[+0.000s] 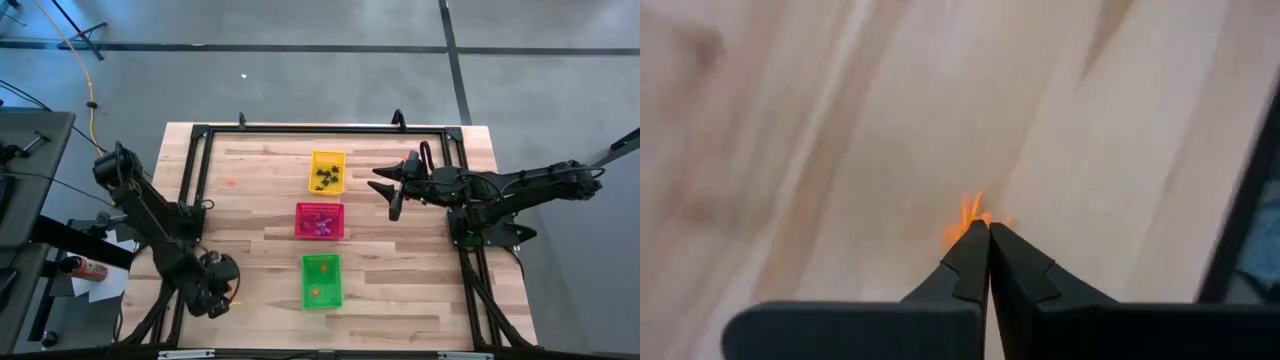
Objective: Sort Halloween decoration
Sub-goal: Put the orange spider toy into the green bin
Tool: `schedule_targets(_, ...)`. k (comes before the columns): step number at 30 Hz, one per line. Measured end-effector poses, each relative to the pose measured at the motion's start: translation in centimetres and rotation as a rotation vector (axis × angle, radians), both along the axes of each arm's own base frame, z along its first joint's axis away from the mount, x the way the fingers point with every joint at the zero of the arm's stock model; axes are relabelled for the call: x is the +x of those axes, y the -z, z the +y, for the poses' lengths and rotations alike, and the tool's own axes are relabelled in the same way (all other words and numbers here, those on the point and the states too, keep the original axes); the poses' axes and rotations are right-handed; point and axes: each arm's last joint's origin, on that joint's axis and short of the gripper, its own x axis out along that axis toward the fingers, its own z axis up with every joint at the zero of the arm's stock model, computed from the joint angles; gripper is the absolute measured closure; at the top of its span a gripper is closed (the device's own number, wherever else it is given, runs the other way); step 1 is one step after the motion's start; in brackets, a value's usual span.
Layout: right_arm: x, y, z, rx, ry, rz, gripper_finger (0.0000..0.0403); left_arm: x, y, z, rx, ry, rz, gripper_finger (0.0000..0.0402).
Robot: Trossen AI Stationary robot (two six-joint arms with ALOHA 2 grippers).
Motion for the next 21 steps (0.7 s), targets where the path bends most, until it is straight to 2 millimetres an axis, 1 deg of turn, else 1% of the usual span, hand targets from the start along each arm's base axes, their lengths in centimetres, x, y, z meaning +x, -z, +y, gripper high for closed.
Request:
schedule_targets(3, 0.0, 0.0, 0.0, 0.001, 0.000, 0.004, 0.0231, 0.5, -1.3, 1.2, 0.002, 0.015, -0.050, 0.0401)
schedule_targets(6, 0.0, 0.0, 0.0, 0.000, 0.000, 0.002, 0.0231, 1.0, -2.0, 2.0, 0.004, 0.054, -0.076, 0.0399)
schedule_targets(9, 0.0, 0.0, 0.0, 0.009, 0.001, 0.001, 0.0231, 1.4, -1.7, 2.3, 0.021, 0.062, -0.059, 0.0390)
schedule_targets(11, 0.0, 0.1, 0.0, 0.019, 0.002, -0.001, 0.0231, 1.5, -1.3, 2.0, 0.021, 0.087, -0.038, 0.0377)
schedule_targets(13, 0.0, 0.1, 0.0, 0.024, 0.003, 0.000, 0.0231, 1.7, -0.9, 1.3, -0.001, 0.125, -0.028, 0.0356)
schedule_targets(17, 0.0, 0.1, 0.0, 0.024, 0.003, -0.001, 0.0231, 2.0, -0.1, -0.1, -0.069, 0.201, -0.018, 0.0300)
schedule_targets(21, 0.0, 0.1, 0.0, 0.027, 0.004, -0.002, 0.0231, 2.0, 0.9, -0.8, -0.046, 0.259, 0.002, 0.0241)
